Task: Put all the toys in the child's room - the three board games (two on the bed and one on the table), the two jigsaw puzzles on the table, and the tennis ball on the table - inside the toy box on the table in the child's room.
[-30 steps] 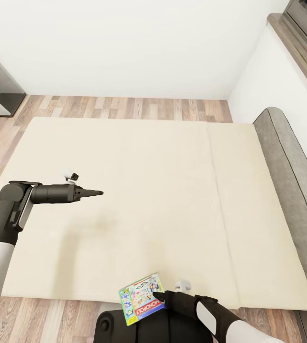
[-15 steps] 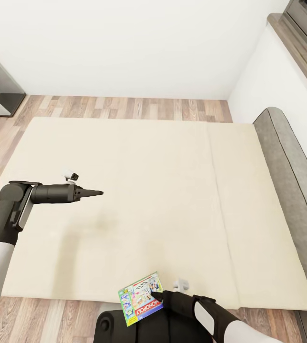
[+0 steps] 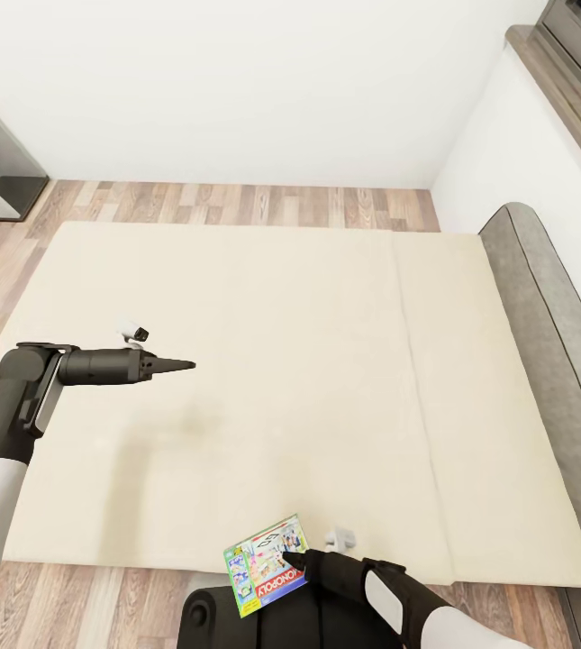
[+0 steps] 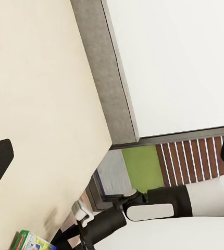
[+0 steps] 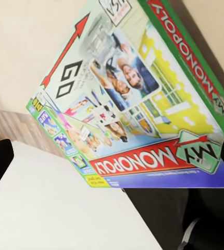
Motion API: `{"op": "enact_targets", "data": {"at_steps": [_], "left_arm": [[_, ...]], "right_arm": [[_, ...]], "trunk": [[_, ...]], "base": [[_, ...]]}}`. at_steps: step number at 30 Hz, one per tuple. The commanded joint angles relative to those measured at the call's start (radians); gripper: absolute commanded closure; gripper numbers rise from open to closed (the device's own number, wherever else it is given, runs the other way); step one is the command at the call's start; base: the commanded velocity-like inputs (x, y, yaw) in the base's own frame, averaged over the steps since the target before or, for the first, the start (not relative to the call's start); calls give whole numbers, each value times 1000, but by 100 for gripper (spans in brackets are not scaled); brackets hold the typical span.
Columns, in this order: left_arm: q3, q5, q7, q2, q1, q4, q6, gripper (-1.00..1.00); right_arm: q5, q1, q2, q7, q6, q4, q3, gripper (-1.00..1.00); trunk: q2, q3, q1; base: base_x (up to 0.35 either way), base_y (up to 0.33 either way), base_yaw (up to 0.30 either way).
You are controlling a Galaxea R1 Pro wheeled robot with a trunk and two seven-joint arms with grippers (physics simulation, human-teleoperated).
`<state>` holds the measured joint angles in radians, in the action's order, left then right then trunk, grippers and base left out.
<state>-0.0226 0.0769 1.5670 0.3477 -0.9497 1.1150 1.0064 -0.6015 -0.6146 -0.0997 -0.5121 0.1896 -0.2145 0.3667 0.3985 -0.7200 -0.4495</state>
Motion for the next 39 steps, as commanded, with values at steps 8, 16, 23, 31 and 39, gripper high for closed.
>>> {"op": "enact_targets", "data": {"at_steps": [8,16,23,31,39], "left_arm": [[0,0,4,0,0,0,11,-100],[0,0,4,0,0,0,11,-100],[1,0,4,0,0,0,11,-100],[1,0,4,0,0,0,11,-100],[1,0,4,0,0,0,11,-100]], "right_arm": [[-19,1,4,2,5,5,0,-100],[-19,11,4,4,4,20,0,-100],[-20,23,11,6,2,23,-4,-100],[-21,47,9,7,-40,23,-7,-100],[-21,50,1,19,-52,24,-6,-100]], "trunk": [[1,-1,-1],[1,-1,-1],[1,-1,-1],[1,-1,-1],[1,-1,-1]], "base": [[0,0,0],[0,0,0],[0,0,0],[0,0,0],[0,0,0]]}}
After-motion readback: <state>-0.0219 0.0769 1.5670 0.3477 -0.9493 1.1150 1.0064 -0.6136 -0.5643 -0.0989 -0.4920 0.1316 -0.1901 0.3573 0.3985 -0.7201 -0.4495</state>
